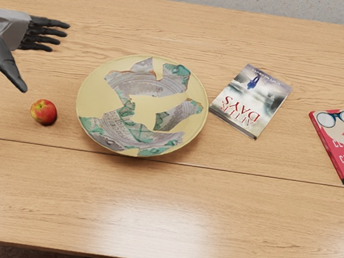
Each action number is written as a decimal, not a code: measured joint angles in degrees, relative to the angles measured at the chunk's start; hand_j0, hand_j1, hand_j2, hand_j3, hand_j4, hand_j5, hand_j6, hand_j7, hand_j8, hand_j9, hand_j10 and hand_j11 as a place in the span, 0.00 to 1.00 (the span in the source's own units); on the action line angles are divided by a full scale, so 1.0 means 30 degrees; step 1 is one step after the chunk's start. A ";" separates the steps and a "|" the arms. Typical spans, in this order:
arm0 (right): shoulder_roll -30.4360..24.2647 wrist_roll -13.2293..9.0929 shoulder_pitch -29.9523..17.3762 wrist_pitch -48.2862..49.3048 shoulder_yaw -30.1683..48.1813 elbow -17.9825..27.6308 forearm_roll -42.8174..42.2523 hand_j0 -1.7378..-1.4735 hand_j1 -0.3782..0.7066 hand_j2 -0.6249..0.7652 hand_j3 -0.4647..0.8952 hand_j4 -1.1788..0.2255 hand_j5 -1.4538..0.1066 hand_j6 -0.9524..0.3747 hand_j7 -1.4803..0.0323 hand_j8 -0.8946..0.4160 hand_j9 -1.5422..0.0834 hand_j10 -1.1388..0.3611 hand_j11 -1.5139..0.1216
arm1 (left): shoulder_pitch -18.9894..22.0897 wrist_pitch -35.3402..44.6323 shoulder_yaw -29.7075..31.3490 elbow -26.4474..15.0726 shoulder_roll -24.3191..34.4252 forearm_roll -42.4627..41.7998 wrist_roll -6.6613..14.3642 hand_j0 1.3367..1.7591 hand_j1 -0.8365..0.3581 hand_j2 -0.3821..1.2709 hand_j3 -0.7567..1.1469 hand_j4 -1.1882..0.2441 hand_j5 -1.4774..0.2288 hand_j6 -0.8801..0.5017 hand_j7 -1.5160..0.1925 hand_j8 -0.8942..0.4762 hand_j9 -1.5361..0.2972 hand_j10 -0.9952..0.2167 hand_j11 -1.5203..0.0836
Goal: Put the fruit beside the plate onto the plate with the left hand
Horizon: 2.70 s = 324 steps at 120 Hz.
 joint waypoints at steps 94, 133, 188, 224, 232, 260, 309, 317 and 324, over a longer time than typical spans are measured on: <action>0.0000 -0.0007 -0.0136 -0.0030 0.0022 -0.0003 0.0018 0.30 0.03 0.45 0.34 0.84 0.93 0.72 0.98 0.68 0.95 0.76 0.93 | 0.0112 1.9480 0.7854 -0.4184 -0.3530 0.4503 0.2130 0.76 0.93 0.24 0.40 0.78 0.82 0.59 0.84 0.60 0.79 0.77 0.90; 0.0000 -0.0003 -0.0136 -0.0030 0.0019 -0.0003 0.0018 0.30 0.03 0.45 0.34 0.84 0.93 0.72 0.98 0.68 0.95 0.76 0.93 | 0.0718 2.1545 0.9146 -0.4710 -0.4306 0.4561 0.2151 0.76 0.82 0.25 0.40 0.70 0.73 0.51 0.75 0.52 0.71 0.67 0.80; 0.0000 -0.0006 -0.0136 -0.0030 0.0016 -0.0003 0.0018 0.30 0.03 0.45 0.34 0.84 0.93 0.72 0.98 0.68 0.95 0.76 0.93 | 0.1108 2.1726 0.9414 -0.4739 -0.4127 0.4589 0.2217 0.76 0.54 0.29 0.40 0.51 0.52 0.30 0.54 0.33 0.51 0.44 0.58; 0.0000 -0.0007 -0.0137 -0.0029 0.0017 -0.0002 0.0018 0.30 0.03 0.45 0.34 0.84 0.93 0.72 0.98 0.68 0.95 0.76 0.93 | 0.1459 2.1696 0.9451 -0.4745 -0.3932 0.4697 0.2196 0.74 0.38 0.38 0.40 0.39 0.41 0.38 0.40 0.42 0.38 0.37 0.43; 0.0000 -0.0010 -0.0136 -0.0030 0.0018 -0.0002 0.0018 0.30 0.03 0.45 0.34 0.84 0.93 0.72 0.98 0.68 0.95 0.76 0.93 | 0.1448 2.1699 0.9469 -0.4784 -0.3689 0.4583 0.2204 0.74 0.34 0.41 0.40 0.38 0.38 0.42 0.37 0.44 0.36 0.40 0.40; 0.0000 -0.0005 -0.0136 -0.0030 0.0017 -0.0002 0.0018 0.30 0.03 0.45 0.34 0.84 0.93 0.72 0.98 0.68 0.95 0.76 0.93 | 0.0629 2.1701 0.9314 -0.5295 -0.1473 0.4521 0.2190 0.73 0.38 0.36 0.40 0.35 0.34 0.41 0.35 0.45 0.33 0.39 0.36; 0.0000 -0.0008 -0.0136 -0.0030 0.0016 -0.0002 0.0015 0.30 0.03 0.45 0.34 0.84 0.93 0.72 0.98 0.68 0.95 0.76 0.93 | -0.3536 2.1548 0.9420 -0.4972 -0.3917 0.4400 0.2209 0.73 0.44 0.31 0.40 0.32 0.34 0.37 0.34 0.42 0.32 0.36 0.34; 0.0000 -0.0008 -0.0136 -0.0030 0.0016 -0.0003 0.0017 0.30 0.03 0.45 0.34 0.84 0.93 0.72 0.98 0.68 0.95 0.76 0.93 | -0.4037 2.1493 0.9608 -0.4419 -0.5820 0.4266 0.2211 0.73 0.45 0.30 0.40 0.31 0.34 0.37 0.34 0.42 0.32 0.35 0.35; 0.0000 -0.0009 -0.0137 -0.0029 0.0016 -0.0002 0.0017 0.30 0.03 0.45 0.34 0.84 0.93 0.72 0.98 0.68 0.95 0.76 0.93 | -0.4337 2.1446 0.9819 -0.3911 -0.7190 0.4114 0.2214 0.73 0.45 0.30 0.40 0.32 0.33 0.37 0.34 0.42 0.32 0.35 0.34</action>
